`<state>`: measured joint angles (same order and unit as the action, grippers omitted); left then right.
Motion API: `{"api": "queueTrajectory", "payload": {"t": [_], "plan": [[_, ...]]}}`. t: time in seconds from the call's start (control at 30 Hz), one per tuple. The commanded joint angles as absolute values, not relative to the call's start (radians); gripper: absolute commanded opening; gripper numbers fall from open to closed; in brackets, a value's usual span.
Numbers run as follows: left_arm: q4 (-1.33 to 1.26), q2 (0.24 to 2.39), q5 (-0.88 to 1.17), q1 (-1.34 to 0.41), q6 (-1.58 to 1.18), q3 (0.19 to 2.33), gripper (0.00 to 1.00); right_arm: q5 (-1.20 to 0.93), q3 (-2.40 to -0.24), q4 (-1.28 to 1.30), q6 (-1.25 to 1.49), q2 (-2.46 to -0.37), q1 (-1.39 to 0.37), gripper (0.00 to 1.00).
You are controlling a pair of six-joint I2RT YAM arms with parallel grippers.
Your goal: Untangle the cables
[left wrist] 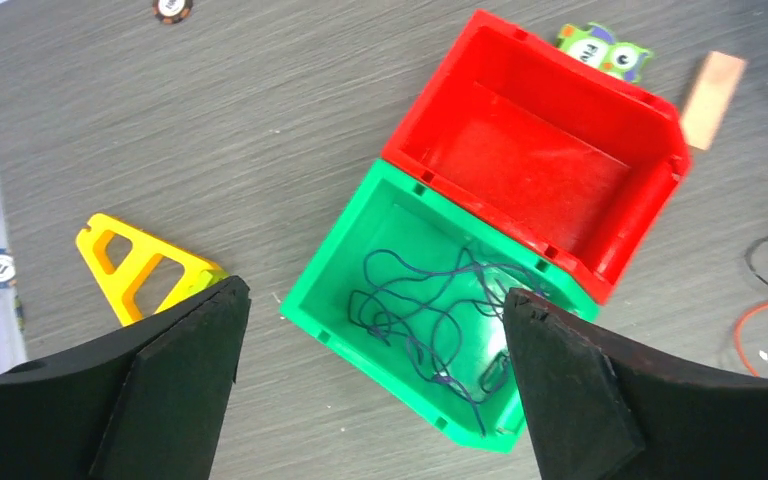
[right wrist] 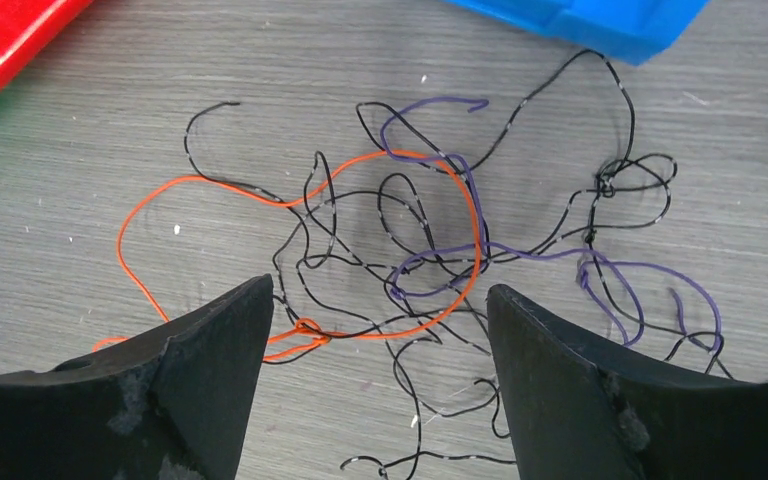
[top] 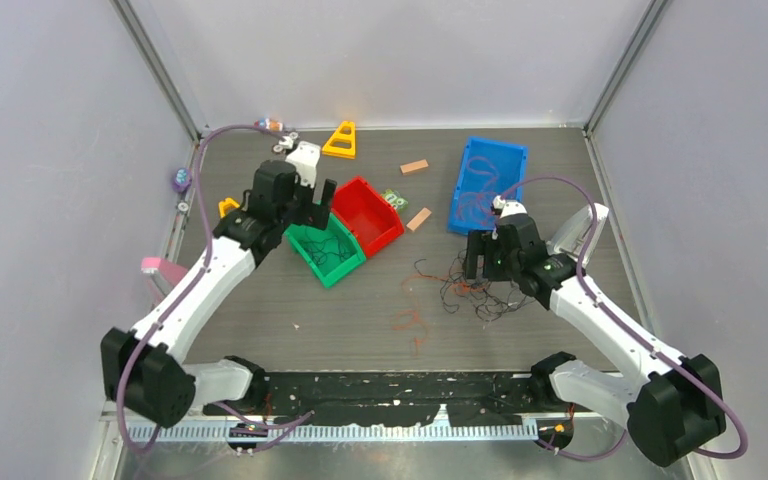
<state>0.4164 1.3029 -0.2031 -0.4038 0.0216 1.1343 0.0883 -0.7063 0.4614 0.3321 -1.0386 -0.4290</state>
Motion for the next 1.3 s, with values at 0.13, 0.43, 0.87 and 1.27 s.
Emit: {"api": "queueTrajectory", "payload": {"t": [0.13,0.43,0.87,1.27], "plan": [[0.147,1.050,-0.109,-0.404,-0.135,0.863,0.99,0.038,-0.677,0.396,0.406,-1.083,-0.413,0.73],[0.185,1.042,0.020,-0.472,-0.392,0.816,0.99,-0.095,-0.725,0.232,0.443,-1.272,-0.414,0.62],[0.275,1.470,0.045,-0.796,-0.551,0.967,0.88,-0.097,-0.650,0.183,0.471,-1.218,-0.414,0.05],[0.251,1.769,0.078,-0.857,-0.669,1.098,0.60,-0.093,-0.635,0.177,0.479,-1.167,-0.415,0.05]]}}
